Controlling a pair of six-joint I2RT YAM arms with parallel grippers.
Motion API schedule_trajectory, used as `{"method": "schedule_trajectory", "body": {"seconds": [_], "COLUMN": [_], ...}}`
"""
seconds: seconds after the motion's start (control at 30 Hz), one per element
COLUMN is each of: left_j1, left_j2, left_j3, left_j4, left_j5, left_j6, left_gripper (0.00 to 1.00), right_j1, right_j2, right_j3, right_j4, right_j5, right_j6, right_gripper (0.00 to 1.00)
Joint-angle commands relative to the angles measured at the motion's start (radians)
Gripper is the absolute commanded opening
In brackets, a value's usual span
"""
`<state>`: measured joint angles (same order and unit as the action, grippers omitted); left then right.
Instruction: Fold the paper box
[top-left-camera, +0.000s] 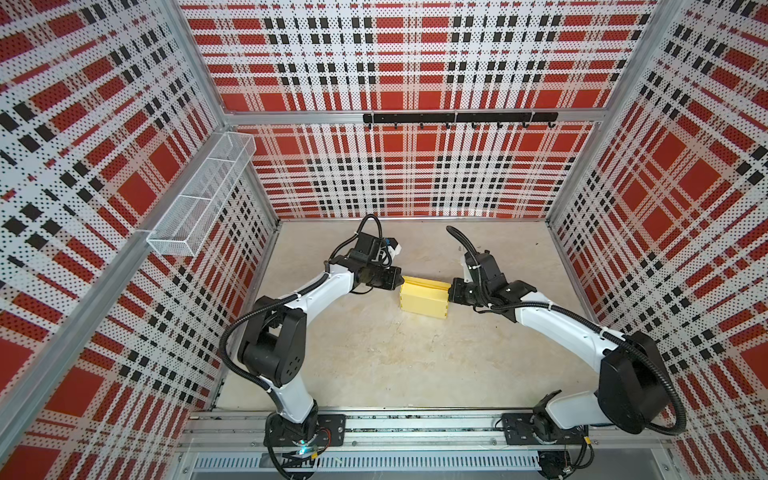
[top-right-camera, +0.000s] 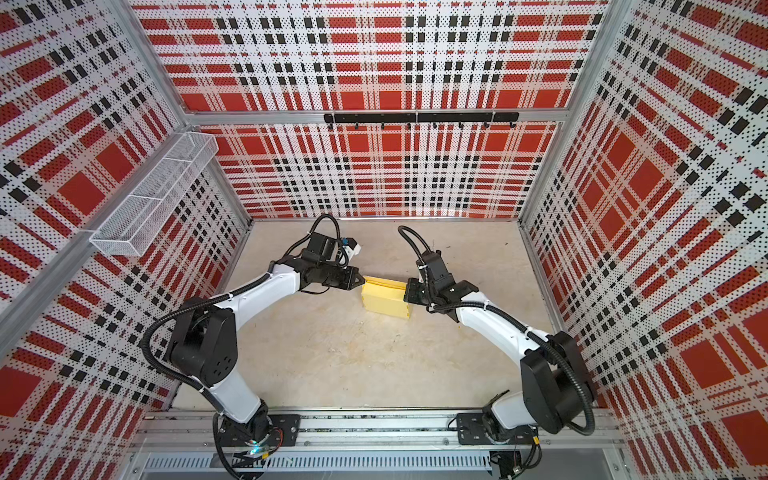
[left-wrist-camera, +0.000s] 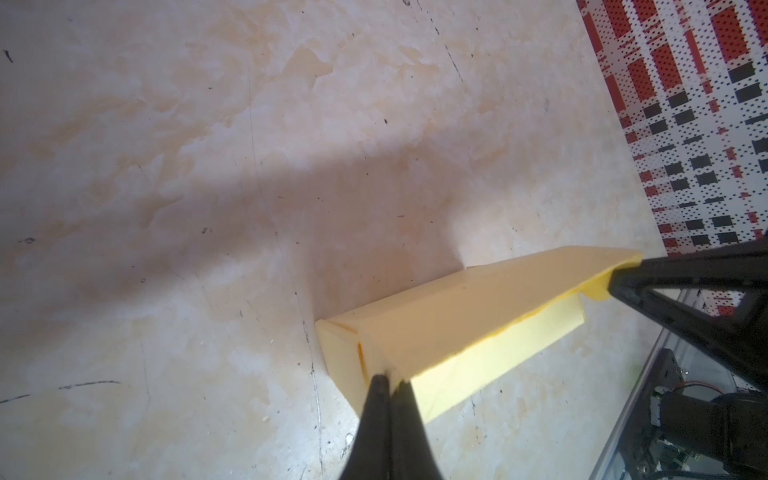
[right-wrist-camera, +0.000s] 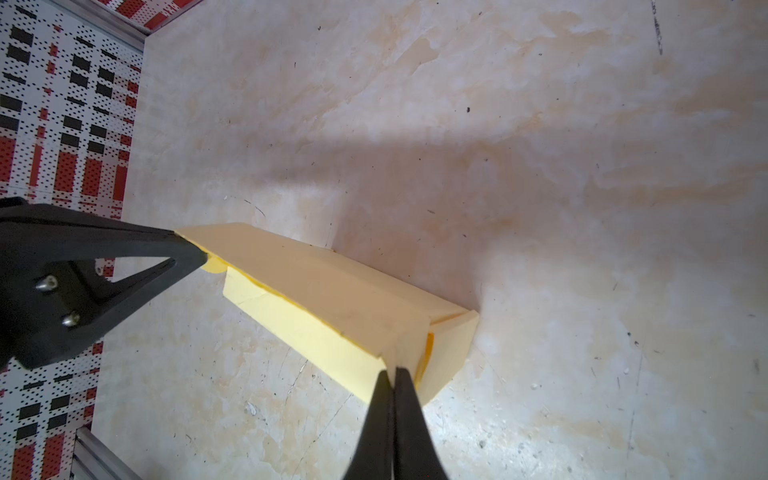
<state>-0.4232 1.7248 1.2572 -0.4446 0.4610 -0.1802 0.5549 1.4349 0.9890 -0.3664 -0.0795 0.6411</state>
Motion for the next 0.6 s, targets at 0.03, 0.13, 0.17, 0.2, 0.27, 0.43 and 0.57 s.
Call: {"method": "schedule_trajectory", "body": {"seconds": [0.03, 0.13, 0.17, 0.2, 0.27, 0.43, 0.57], "left_j1": [-0.020, -0.020, -0.019, -0.020, -0.020, -0.018, -0.021], "left_j2": [-0.001, -0.004, -0.003, -0.001, 0.004, 0.004, 0.003], "left_j3": [-0.021, -0.013, -0.015, -0.020, -0.024, -0.025, -0.028], "left_j4": [-0.012, -0.022, -0.020, -0.014, -0.010, -0.009, -0.009], "left_j5": [0.009, 0.003, 0.001, 0.003, 0.004, 0.001, -0.001], "left_j6": [-0.015, -0.009, -0.008, -0.011, -0.012, -0.011, -0.012], "left_gripper": [0.00, 0.00, 0.00, 0.00, 0.00, 0.00, 0.00], "right_j1": [0.021, 0.027, 0.030, 0.034, 0.043, 0.051, 0.061], "right_j2": [-0.015, -0.021, -0.022, -0.024, -0.030, -0.055, -0.079], "right_j3": [-0.012, -0.024, -0.028, -0.031, -0.043, -0.087, -0.128], "right_j4": [0.078, 0.092, 0.094, 0.095, 0.106, 0.158, 0.203], "right_j5": [-0.011, -0.010, -0.005, 0.004, 0.023, 0.045, 0.083], "right_j6": [0.033, 0.039, 0.032, 0.024, 0.010, 0.003, 0.013], "right_gripper": [0.04, 0.04, 0.04, 0.04, 0.03, 0.01, 0.00]}}
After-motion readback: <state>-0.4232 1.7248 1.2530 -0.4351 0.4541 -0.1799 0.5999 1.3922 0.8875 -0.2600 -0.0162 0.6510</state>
